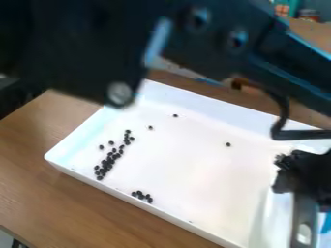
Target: Sweep into pile
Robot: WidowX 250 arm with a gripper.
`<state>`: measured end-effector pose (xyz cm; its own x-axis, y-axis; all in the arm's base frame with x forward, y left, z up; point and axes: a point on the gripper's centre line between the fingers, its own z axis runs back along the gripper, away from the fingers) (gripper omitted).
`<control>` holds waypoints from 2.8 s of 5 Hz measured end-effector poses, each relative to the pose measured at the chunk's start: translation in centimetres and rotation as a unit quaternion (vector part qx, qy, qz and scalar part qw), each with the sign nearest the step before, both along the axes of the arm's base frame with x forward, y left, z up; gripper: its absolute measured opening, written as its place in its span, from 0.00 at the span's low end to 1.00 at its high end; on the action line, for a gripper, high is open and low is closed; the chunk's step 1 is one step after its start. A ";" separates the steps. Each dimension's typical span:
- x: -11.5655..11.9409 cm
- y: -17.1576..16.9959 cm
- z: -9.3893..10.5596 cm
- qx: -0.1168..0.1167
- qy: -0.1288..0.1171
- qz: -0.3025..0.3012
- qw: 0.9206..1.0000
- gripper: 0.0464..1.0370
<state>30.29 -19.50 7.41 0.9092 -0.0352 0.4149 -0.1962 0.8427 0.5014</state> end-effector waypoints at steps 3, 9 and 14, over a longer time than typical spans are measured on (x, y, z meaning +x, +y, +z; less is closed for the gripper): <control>-0.2 9.3 0.6 0.058 0.017 0.043 0.997 0.45; 0.1 11.9 5.6 0.028 -0.020 0.003 0.999 0.45; 0.4 6.5 -0.2 0.056 -0.028 -0.033 0.997 0.45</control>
<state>30.73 -12.97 7.21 0.8786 -0.1438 0.4554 -0.1719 0.7945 0.5825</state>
